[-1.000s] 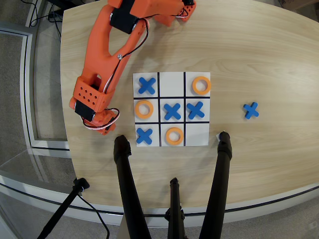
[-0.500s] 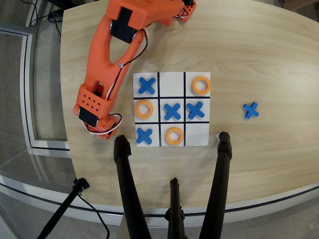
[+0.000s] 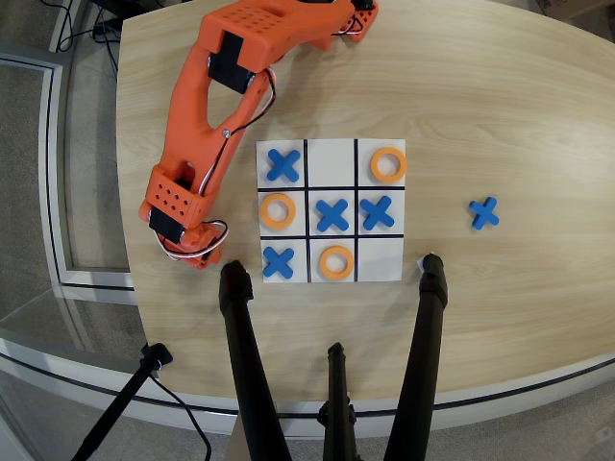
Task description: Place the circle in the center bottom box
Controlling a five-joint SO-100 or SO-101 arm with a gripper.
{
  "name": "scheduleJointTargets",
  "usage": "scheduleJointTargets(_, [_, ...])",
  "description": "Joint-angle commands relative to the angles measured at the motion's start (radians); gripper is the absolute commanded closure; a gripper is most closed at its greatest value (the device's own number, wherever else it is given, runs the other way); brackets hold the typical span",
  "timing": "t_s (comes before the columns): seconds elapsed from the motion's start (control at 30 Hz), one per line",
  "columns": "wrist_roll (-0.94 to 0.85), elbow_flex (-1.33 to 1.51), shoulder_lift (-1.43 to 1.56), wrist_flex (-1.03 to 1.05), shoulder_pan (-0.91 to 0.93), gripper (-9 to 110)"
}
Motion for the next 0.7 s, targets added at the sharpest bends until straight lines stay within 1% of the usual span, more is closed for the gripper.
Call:
scheduleJointTargets(0.0, [-0.011, -0.005, -0.015, 0.026, 0.008, 83])
scheduleJointTargets(0.1, [-0.003, -0.003, -0.018, 0.038, 0.011, 83])
scheduleJointTargets(0.23, [-0.029, 0.023, 0.009, 0.106, 0.032, 83])
scheduleJointTargets(0.4, [-0.043, 0.067, 0.066, 0.252, 0.052, 83])
scheduleJointTargets(0.47, [-0.041, 0.121, 0.100, 0.272, 0.044, 83])
scheduleJointTargets(0.67, [0.089, 0.149, 0.121, 0.262, -0.029, 83])
